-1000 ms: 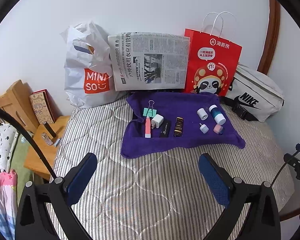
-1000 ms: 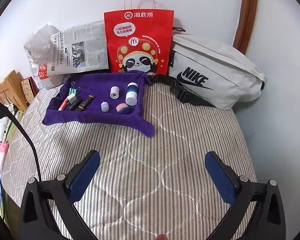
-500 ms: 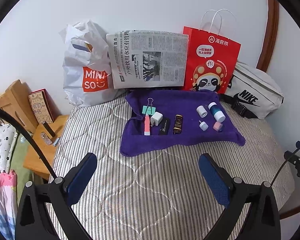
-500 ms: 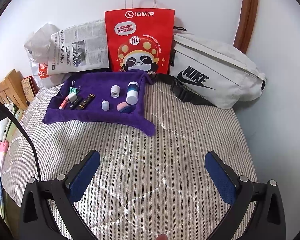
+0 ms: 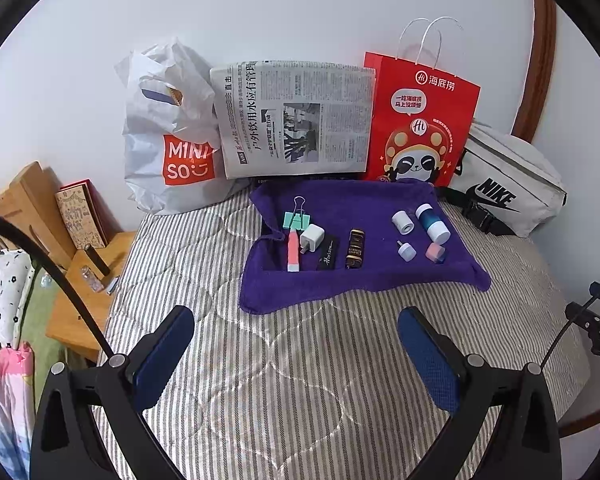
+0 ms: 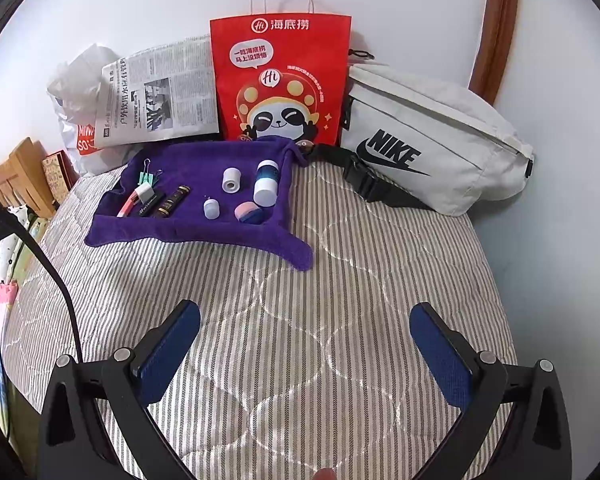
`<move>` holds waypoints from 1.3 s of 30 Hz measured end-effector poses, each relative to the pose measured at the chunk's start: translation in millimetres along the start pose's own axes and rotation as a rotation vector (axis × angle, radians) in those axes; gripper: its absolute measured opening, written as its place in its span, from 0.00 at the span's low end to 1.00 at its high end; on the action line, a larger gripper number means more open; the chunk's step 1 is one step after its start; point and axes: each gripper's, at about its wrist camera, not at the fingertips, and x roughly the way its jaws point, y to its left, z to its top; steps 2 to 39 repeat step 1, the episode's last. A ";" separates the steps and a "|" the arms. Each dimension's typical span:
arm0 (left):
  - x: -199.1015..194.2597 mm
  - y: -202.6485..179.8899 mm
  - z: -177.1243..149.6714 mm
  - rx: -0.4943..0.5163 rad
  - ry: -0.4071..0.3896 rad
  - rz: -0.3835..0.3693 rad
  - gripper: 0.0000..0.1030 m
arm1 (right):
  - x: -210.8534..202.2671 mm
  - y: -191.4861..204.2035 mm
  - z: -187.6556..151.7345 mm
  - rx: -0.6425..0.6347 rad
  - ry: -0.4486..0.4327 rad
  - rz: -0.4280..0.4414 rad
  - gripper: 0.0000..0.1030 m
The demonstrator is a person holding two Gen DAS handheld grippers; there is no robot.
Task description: Organize rigid objects
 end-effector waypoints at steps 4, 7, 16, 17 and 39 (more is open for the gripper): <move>1.6 0.8 1.6 0.005 0.002 -0.001 1.00 | 0.7 -0.2 -0.2 0.002 0.001 0.000 1.00; 1.6 0.8 1.6 0.005 0.002 -0.001 1.00 | 0.7 -0.2 -0.2 0.002 0.001 0.000 1.00; 1.6 0.8 1.6 0.005 0.002 -0.001 1.00 | 0.7 -0.2 -0.2 0.002 0.001 0.000 1.00; 1.6 0.8 1.6 0.005 0.002 -0.001 1.00 | 0.7 -0.2 -0.2 0.002 0.001 0.000 1.00; 1.6 0.8 1.6 0.005 0.002 -0.001 1.00 | 0.7 -0.2 -0.2 0.002 0.001 0.000 1.00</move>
